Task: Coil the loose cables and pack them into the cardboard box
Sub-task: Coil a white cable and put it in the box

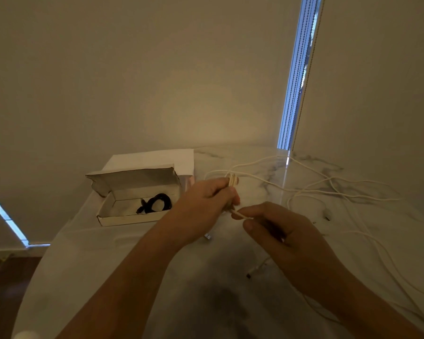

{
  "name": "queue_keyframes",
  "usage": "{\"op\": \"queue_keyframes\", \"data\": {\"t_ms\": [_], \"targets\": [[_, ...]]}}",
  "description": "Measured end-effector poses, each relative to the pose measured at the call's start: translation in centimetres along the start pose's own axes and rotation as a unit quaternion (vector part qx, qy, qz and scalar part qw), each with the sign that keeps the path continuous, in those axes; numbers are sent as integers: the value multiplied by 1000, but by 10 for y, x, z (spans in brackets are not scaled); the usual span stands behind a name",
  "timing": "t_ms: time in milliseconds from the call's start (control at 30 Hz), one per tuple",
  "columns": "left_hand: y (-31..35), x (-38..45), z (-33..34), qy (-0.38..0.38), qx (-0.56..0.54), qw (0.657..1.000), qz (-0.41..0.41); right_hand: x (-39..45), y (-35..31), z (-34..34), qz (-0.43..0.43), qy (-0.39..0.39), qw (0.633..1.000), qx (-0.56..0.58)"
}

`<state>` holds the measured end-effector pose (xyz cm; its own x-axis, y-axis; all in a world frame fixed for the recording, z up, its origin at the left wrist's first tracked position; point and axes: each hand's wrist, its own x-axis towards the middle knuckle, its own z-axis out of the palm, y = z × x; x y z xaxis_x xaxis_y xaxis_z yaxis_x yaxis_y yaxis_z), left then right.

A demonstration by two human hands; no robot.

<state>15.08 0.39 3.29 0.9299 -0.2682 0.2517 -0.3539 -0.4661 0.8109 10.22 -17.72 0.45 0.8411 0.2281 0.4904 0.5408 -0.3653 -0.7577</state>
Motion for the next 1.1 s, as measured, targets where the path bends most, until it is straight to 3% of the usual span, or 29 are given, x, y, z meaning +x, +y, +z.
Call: {"op": "queue_keyframes", "data": {"t_ms": [167, 267, 400, 567, 667, 900, 1100], "targets": [[5, -4, 2, -102, -4, 994, -25, 6, -1, -8, -16, 59, 997, -45], [15, -9, 0, -115, -27, 991, -56, 8, 1, -12, -4, 91, 995, -39], [18, -11, -6, -169, -8, 986, 4, 10, 4, -18, 2, 124, 992, -33], [15, -8, -8, -147, -57, 987, 14, 12, 7, -19, -15, 146, 987, -65], [7, -5, -10, -147, -160, 976, 2, 13, 10, -20, -11, 151, 985, -82], [6, -2, -9, -148, -406, 901, -38, 11, 10, -16, 16, 142, 989, -31], [4, 7, -13, -140, -608, 779, -56, 9, 7, -10, 34, 116, 993, 4]]}}
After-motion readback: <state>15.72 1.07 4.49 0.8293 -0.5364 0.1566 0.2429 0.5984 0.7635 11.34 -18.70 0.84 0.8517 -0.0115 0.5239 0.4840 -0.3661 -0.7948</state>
